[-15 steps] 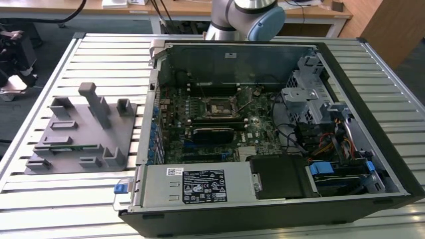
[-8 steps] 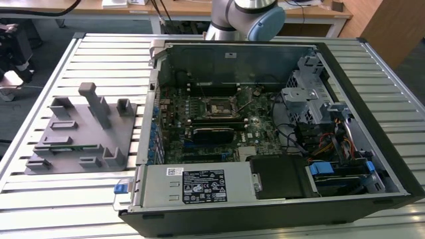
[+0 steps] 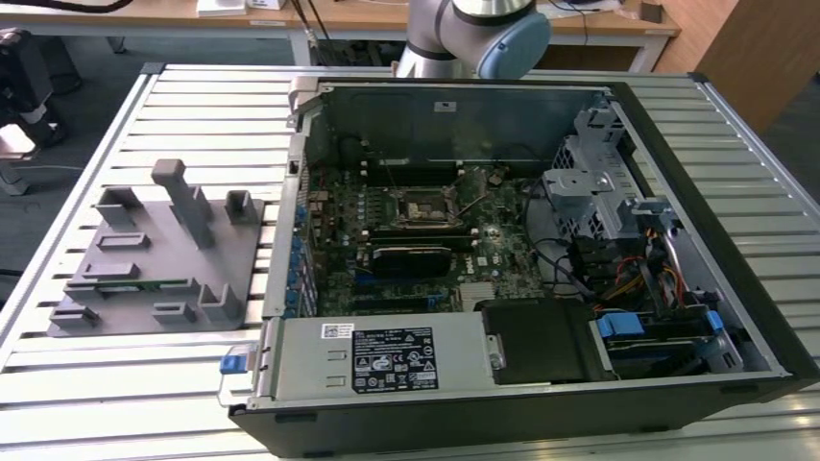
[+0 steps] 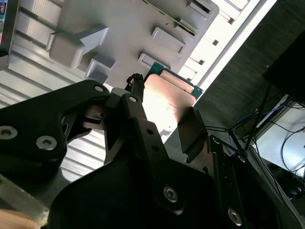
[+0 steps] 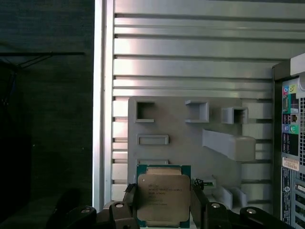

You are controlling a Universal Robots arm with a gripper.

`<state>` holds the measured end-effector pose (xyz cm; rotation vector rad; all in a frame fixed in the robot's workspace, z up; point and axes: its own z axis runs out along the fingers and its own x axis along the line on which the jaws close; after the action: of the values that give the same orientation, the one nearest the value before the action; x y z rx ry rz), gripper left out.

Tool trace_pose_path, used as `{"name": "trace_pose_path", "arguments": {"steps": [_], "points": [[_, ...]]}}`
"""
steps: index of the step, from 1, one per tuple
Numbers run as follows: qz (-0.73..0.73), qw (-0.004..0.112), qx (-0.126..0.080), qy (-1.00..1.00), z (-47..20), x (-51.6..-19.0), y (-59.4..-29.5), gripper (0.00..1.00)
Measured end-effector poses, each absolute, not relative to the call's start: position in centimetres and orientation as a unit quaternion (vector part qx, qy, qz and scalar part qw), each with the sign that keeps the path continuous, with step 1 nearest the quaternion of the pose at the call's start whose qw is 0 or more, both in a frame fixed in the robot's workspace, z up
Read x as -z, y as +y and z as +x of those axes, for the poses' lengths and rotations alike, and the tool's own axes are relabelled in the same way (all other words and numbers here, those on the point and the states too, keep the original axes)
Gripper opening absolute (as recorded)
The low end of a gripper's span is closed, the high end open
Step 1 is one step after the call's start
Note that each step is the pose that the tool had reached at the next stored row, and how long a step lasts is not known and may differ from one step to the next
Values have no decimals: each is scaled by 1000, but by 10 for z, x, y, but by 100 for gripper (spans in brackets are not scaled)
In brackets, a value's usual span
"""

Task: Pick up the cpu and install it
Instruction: 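Pick up the cpu and move it towards the insertion slot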

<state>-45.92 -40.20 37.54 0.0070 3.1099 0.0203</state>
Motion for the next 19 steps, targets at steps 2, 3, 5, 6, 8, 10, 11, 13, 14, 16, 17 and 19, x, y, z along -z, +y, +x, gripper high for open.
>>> {"name": "trace_pose_path", "arguments": {"steps": [2,3,5,6,8,10,11,13,14,16,17,19], "points": [[2,16,-7,1000,-459,-379,-402,53],[2,17,-7,1000,-459,-381,-402,53],[2,17,-7,1000,-459,-386,-402,53],[2,17,-7,1000,-459,-388,-402,53],[2,18,-7,1000,-459,-394,-402,53],[2,18,-7,1000,-459,-399,-402,53],[2,18,-7,1000,-459,-401,-401,53],[2,19,-7,1000,-459,-404,-401,53],[2,19,-7,1000,-459,-404,-401,53],[2,19,-7,1000,-458,-404,-401,53],[2,19,-7,1000,-457,-404,-401,53],[2,19,-7,1000,-453,-404,-401,53]]}}
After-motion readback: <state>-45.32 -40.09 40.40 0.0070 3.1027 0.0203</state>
